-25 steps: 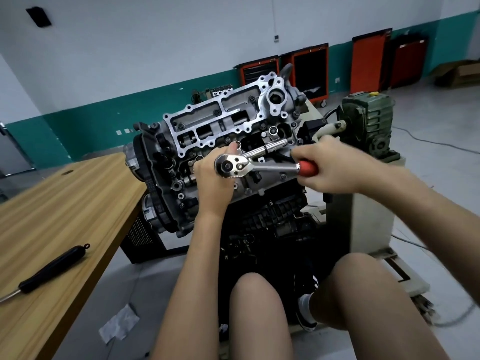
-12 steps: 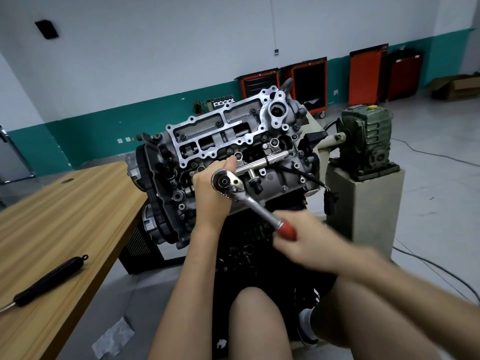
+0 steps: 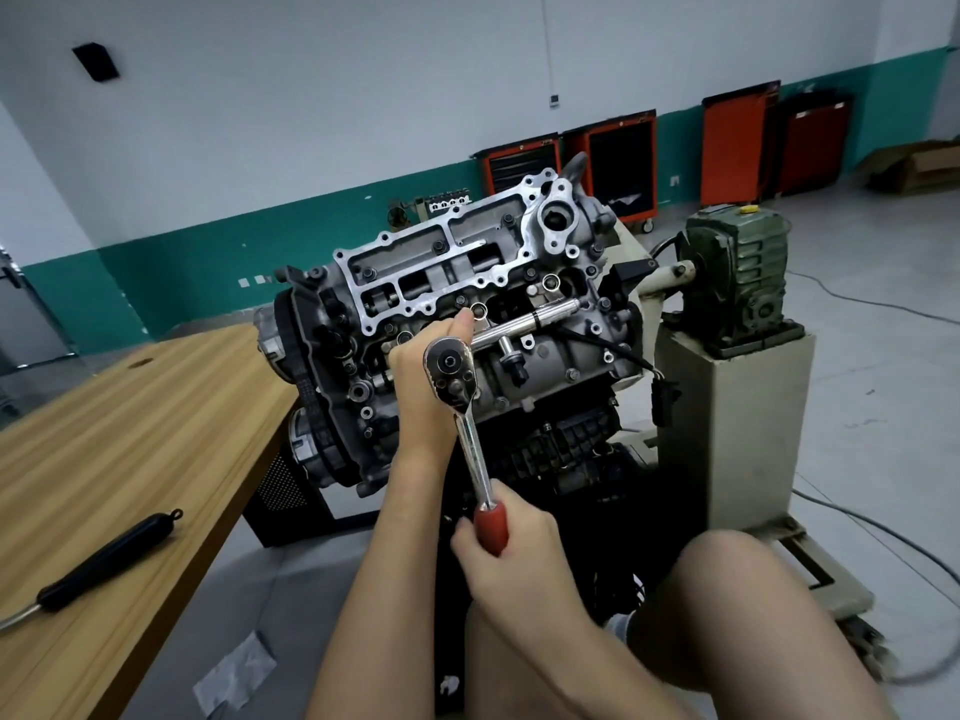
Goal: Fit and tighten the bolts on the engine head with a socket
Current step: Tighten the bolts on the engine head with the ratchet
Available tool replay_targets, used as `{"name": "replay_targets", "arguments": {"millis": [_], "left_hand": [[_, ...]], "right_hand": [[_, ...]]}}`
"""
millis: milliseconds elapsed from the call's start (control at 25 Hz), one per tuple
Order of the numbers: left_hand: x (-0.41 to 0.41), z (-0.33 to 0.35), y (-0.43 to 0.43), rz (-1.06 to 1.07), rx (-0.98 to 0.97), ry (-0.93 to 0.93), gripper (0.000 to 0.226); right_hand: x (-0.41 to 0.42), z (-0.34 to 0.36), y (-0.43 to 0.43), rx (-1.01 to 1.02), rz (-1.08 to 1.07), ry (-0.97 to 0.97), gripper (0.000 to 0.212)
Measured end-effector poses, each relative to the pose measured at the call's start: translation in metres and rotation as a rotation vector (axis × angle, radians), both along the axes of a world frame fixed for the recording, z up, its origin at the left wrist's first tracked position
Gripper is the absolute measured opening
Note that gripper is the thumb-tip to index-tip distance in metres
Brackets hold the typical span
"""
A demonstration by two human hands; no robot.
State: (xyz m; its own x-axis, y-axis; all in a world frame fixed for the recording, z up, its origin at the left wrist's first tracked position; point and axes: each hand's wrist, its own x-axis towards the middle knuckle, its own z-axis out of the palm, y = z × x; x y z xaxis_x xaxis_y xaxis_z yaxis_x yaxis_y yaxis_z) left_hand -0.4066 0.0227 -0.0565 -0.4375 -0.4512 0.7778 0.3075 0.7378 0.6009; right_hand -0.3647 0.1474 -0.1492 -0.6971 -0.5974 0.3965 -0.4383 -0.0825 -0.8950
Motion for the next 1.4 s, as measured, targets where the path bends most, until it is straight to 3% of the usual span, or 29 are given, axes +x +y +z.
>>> {"name": "replay_targets", "arguments": {"millis": [80, 160, 240, 320, 400, 560, 680, 760, 880, 960, 1000, 1120, 1240, 1320, 1400], "left_hand": [[0.003, -0.001, -0.001, -0.009, 0.012, -0.034, 0.048], [0.003, 0.003, 0.000, -0.012, -0.011, -0.055, 0.053], [0.000, 0.007, -0.001, -0.020, -0.083, -0.072, 0.056], [-0.001, 0.007, -0.001, -0.015, -0.077, -0.045, 0.055], [0.001, 0.003, 0.001, -0.011, -0.031, -0.013, 0.054], [0.003, 0.002, 0.005, 0.019, 0.075, -0.015, 0.052], [0.004, 0.001, 0.002, -0.036, 0.145, -0.012, 0.054], [0.005, 0.003, 0.001, -0.042, 0.111, -0.023, 0.053], [0.004, 0.005, 0.000, -0.031, -0.024, -0.043, 0.055], [0.003, 0.004, -0.004, -0.051, -0.018, -0.046, 0.051], [0.003, 0.003, -0.005, -0.060, 0.018, -0.049, 0.048], [0.004, 0.000, 0.002, -0.029, 0.098, -0.017, 0.043], [0.005, -0.007, 0.002, -0.053, 0.219, -0.016, 0.029], [0.007, -0.007, 0.002, -0.037, 0.227, -0.062, 0.020], [0.008, -0.002, 0.000, -0.023, 0.122, -0.068, 0.039]], "right_hand": [[-0.028, 0.017, 0.020, 0.086, 0.044, 0.133, 0.035], [-0.080, 0.053, 0.051, 0.309, 0.094, 0.408, 0.035], [-0.123, 0.097, 0.074, 0.519, 0.044, 0.674, 0.029], [-0.137, 0.111, 0.077, 0.561, -0.046, 0.792, 0.027], [-0.117, 0.084, 0.068, 0.454, -0.066, 0.668, 0.032], [-0.033, 0.014, 0.025, 0.052, -0.035, 0.171, 0.040], [-0.019, 0.012, 0.014, 0.046, 0.041, 0.101, 0.034], [-0.058, 0.039, 0.038, 0.209, 0.097, 0.298, 0.035], [-0.127, 0.111, 0.069, 0.544, 0.099, 0.746, 0.026], [-0.145, 0.137, 0.072, 0.612, -0.036, 0.990, 0.016], [-0.144, 0.133, 0.071, 0.595, -0.081, 1.005, 0.019], [-0.099, 0.069, 0.060, 0.352, -0.091, 0.639, 0.038], [-0.032, 0.013, 0.025, 0.075, -0.001, 0.200, 0.039], [-0.022, 0.008, 0.012, 0.070, 0.053, 0.149, 0.037], [-0.055, 0.030, 0.030, 0.199, 0.078, 0.343, 0.037]]}}
